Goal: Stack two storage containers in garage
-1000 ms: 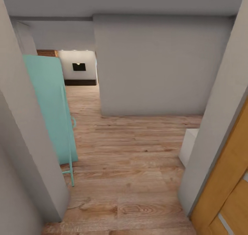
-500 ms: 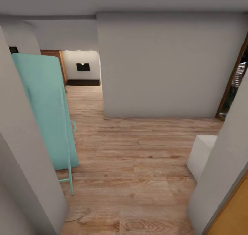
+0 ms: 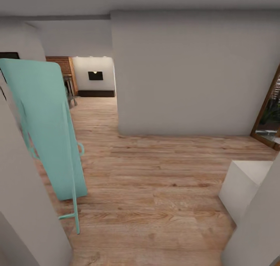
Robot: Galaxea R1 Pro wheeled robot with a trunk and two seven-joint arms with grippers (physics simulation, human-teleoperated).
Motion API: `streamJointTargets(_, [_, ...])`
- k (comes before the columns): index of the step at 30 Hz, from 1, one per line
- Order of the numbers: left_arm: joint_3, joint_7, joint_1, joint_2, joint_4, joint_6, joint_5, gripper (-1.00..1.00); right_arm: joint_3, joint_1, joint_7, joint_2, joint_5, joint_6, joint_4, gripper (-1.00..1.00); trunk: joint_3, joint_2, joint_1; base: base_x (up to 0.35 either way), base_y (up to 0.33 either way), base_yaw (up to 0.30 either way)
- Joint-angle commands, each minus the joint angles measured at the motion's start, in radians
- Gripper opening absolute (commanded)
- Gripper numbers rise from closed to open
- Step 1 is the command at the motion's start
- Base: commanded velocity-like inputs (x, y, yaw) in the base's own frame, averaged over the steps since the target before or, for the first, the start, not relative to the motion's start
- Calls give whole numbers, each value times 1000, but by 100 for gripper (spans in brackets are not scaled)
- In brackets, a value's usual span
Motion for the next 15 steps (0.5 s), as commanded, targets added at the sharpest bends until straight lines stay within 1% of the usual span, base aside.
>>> streamJointTargets(1, [0,1,0,0,0,-2,3,100,8,-1,-2,1,-9,-6,3,100,-1,0,1,323,0,1])
streamJointTargets(15, [0,1,0,0,1,-1,3,100,10,-1,-4,1,-8,-7,3,100,-1,0,1,323,0,0])
